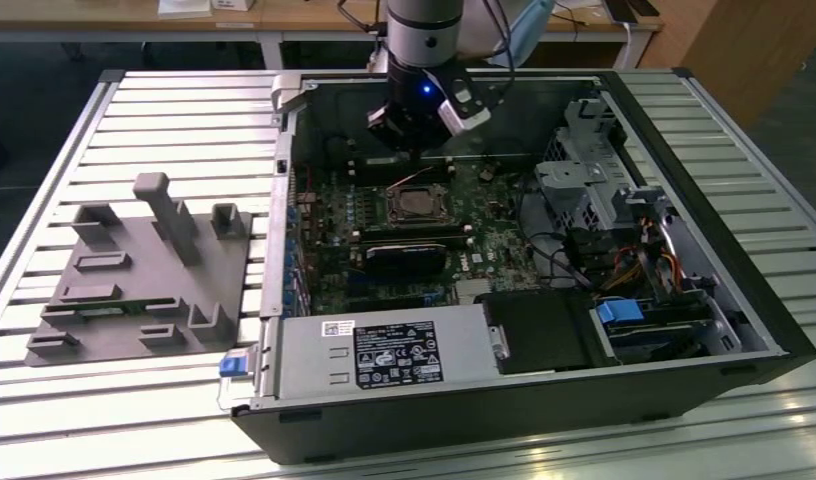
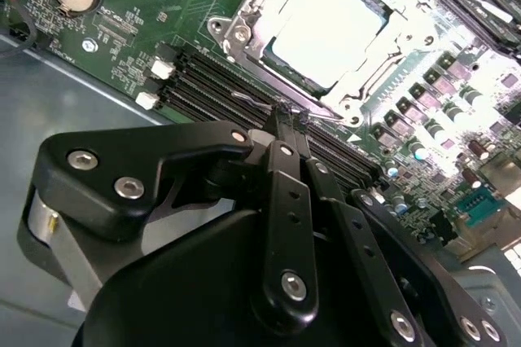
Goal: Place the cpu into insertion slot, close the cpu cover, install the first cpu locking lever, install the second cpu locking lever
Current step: 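Install the first cpu locking lever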
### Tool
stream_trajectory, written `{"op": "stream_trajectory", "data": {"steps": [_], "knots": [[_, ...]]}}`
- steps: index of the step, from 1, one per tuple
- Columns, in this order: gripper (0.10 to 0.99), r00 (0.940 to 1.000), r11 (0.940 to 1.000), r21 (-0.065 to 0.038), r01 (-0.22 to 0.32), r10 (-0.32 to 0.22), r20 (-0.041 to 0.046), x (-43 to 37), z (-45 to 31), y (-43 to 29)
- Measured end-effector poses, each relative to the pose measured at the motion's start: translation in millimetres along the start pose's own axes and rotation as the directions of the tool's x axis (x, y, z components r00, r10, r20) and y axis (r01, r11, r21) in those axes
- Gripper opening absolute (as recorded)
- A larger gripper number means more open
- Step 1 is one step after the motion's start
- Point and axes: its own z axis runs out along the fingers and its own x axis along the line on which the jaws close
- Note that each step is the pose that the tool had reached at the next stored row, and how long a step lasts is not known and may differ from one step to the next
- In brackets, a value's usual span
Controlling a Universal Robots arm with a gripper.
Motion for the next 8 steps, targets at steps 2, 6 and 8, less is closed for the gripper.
{"op": "stream_trajectory", "data": {"steps": [2, 6, 8], "knots": [[0.106, 1.0000, 1.0000, 0.000, -0.001, 0.001, 0.0001, -2.2, 1.0, -0.1], [0.106, 1.0000, 1.0000, 0.000, -0.003, 0.003, 0.0002, -5.6, 2.7, -0.4], [0.106, 1.0000, 1.0000, 0.000, -0.003, 0.003, 0.0002, -6.9, 3.4, -0.5]]}}
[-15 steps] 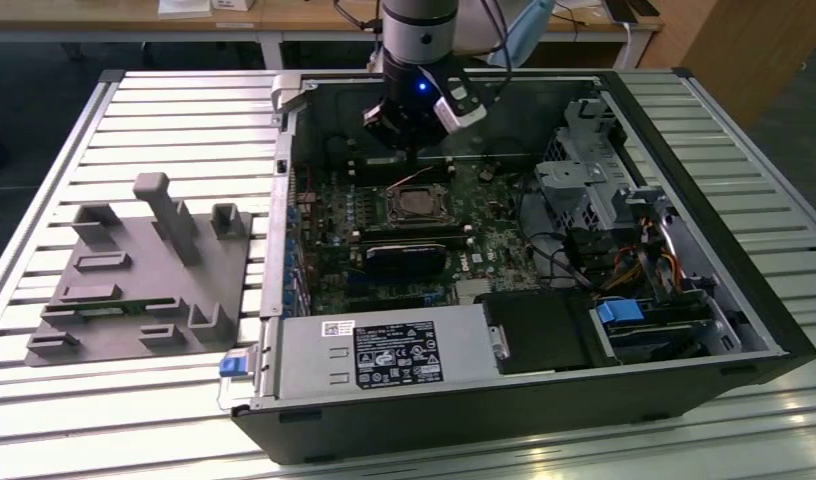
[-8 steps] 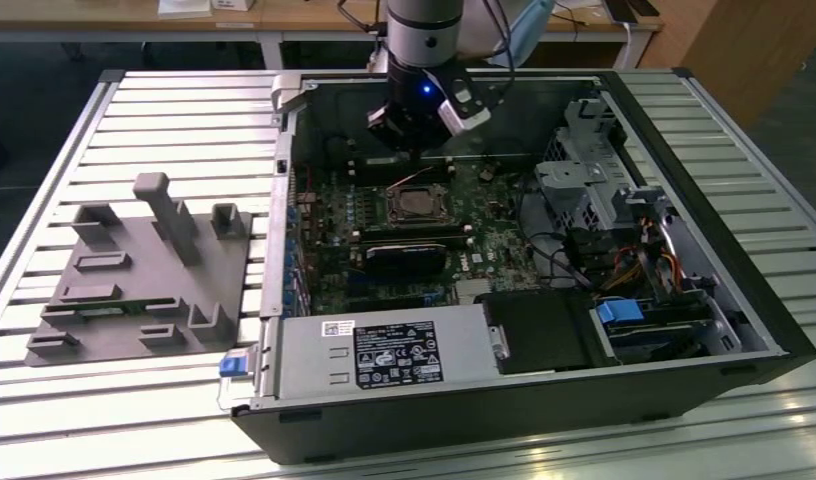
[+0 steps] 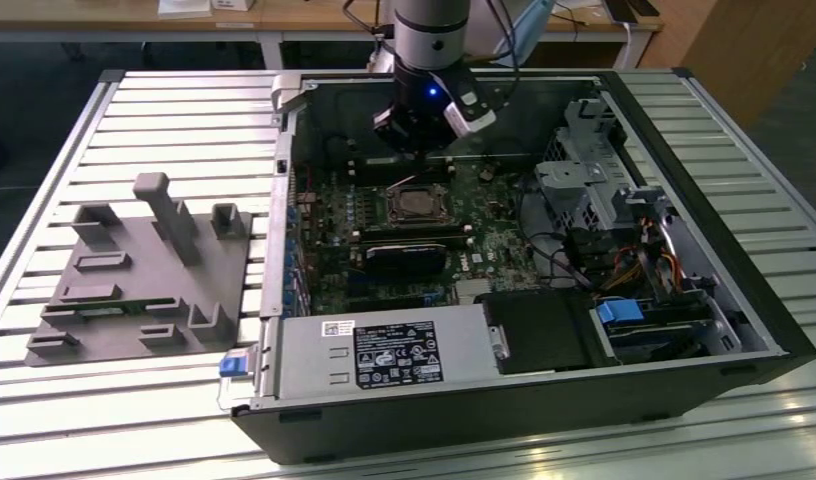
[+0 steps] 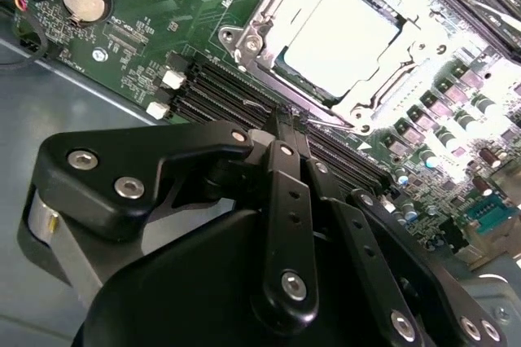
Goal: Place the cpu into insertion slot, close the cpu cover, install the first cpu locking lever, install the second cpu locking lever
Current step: 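Install the first cpu locking lever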
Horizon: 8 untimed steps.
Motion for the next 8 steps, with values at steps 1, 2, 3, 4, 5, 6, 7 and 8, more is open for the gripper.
{"op": "stream_trajectory", "data": {"steps": [1, 2, 3, 4, 5, 6, 7, 8], "knots": [[0.106, 1.0000, 1.0000, 0.000, 0.000, 0.000, 0.0001, -0.7, 0.3, -0.1], [0.106, 1.0000, 1.0000, 0.000, -0.001, 0.001, 0.0001, -1.4, 0.7, -0.1], [0.106, 1.0000, 1.0000, 0.000, -0.001, 0.001, 0.0002, -1.9, 1.0, -0.1], [0.106, 1.0000, 1.0000, 0.000, -0.001, 0.001, 0.0002, -2.4, 1.4, -0.2], [0.106, 1.0000, 1.0000, 0.000, -0.002, 0.002, 0.0002, -2.8, 2.0, -0.2], [0.106, 1.0000, 1.0000, 0.000, -0.002, 0.002, 0.0002, -3.3, 2.5, -0.3], [0.106, 1.0000, 1.0000, 0.000, -0.003, 0.003, 0.0002, -3.7, 3.2, -0.4], [0.106, 1.0000, 1.0000, 0.000, -0.003, 0.003, 0.0002, -4.2, 4.0, -0.4]]}}
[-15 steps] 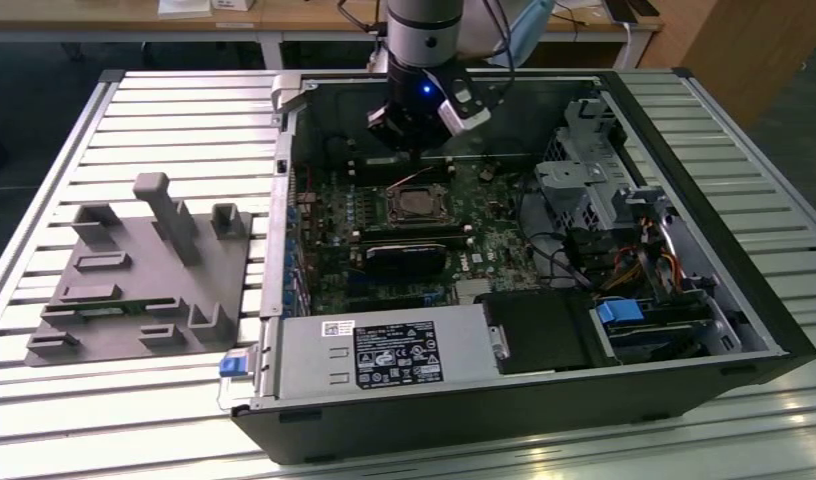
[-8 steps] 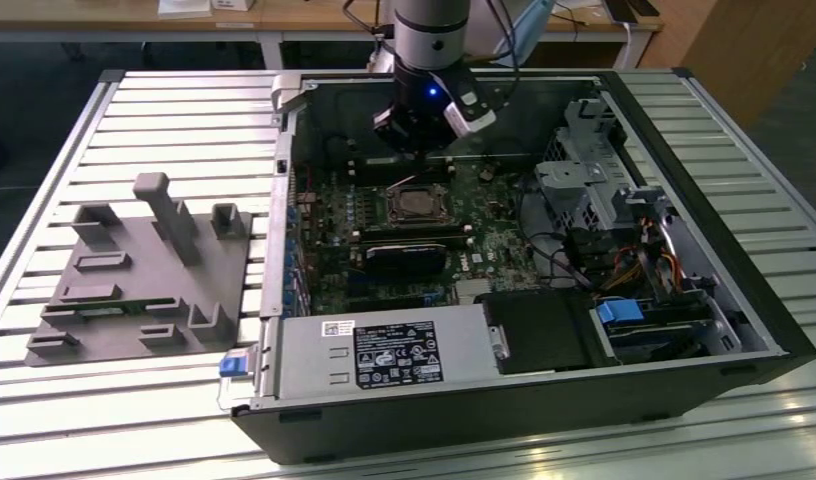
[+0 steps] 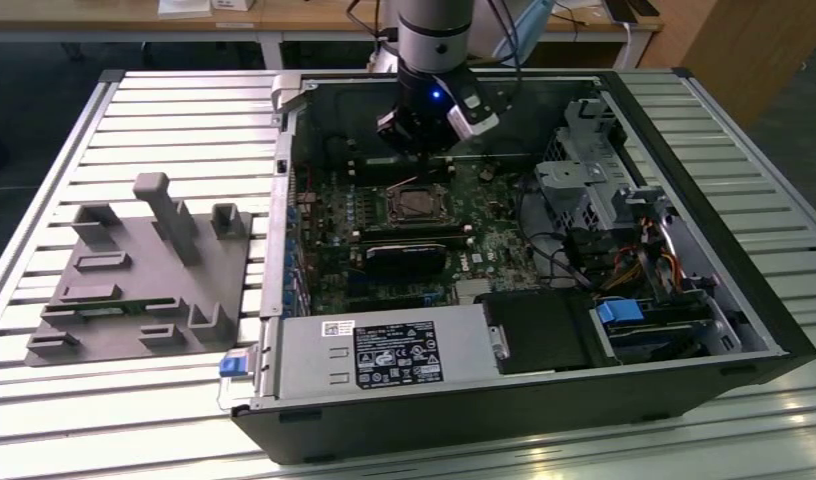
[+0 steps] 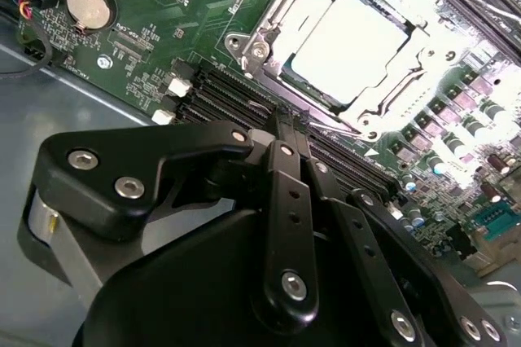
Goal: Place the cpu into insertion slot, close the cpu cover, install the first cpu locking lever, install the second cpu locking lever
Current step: 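Install the first cpu locking lever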
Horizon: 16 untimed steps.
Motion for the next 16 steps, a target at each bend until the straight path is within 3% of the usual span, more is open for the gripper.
{"op": "stream_trajectory", "data": {"steps": [16], "knots": [[0.106, 1.0000, 1.0000, 0.008, -0.004, 0.004, -0.0004, -5.2, 12.4, -0.6]]}}
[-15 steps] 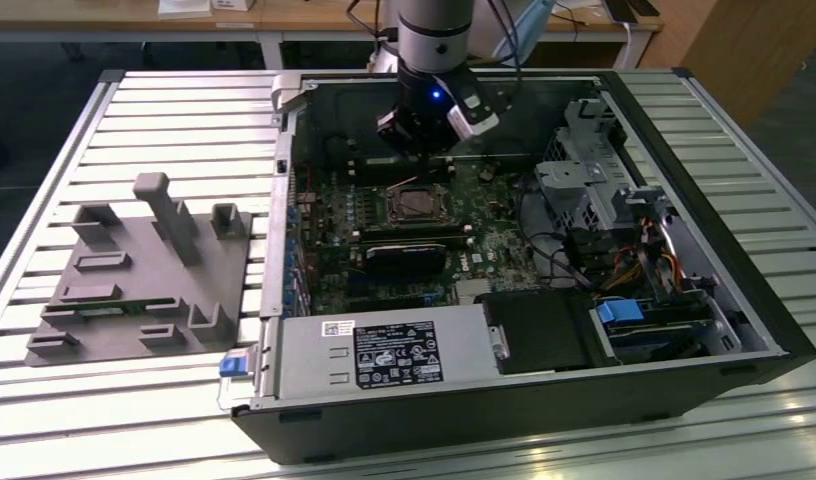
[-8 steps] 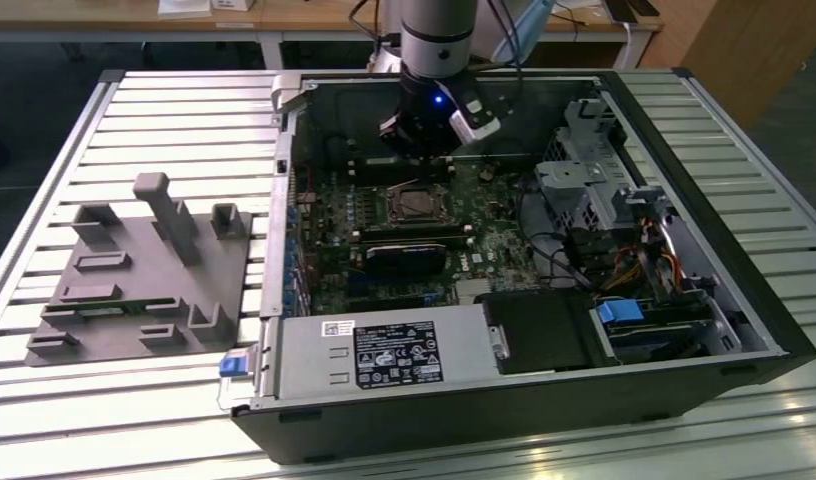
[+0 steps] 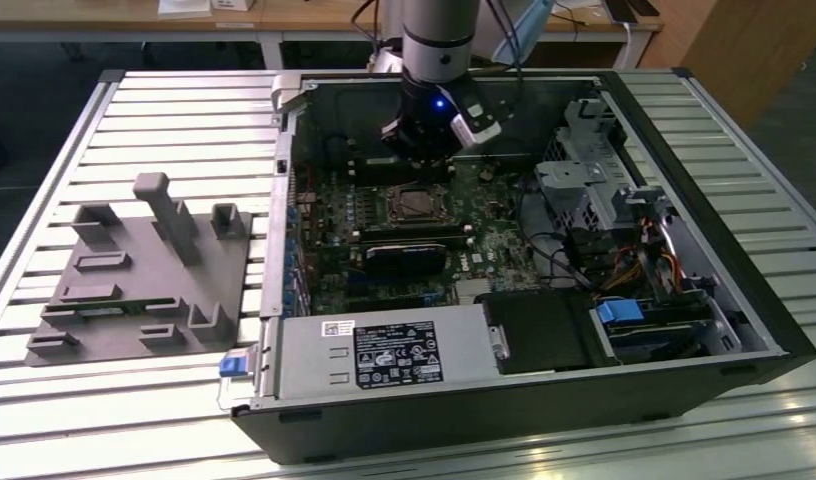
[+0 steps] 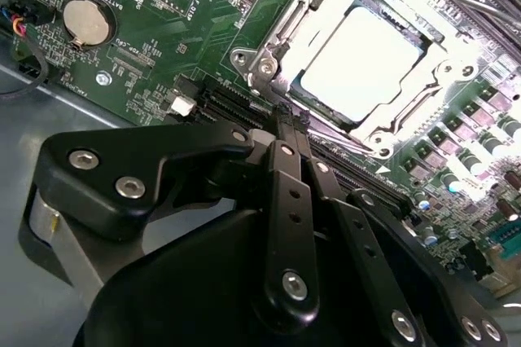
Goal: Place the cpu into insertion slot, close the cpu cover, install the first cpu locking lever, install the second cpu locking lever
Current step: 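Install the first cpu locking lever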
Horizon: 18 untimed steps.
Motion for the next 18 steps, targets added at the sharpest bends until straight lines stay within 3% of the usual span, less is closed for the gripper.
{"op": "stream_trajectory", "data": {"steps": [8, 18], "knots": [[0.106, 1.0000, 0.9999, 0.014, -0.001, 0.001, -0.0008, -1.5, 4.8, 0.6], [0.106, 1.0000, 0.9992, 0.039, -0.001, 0.001, -0.0019, -2.3, 10.8, 2.9]]}}
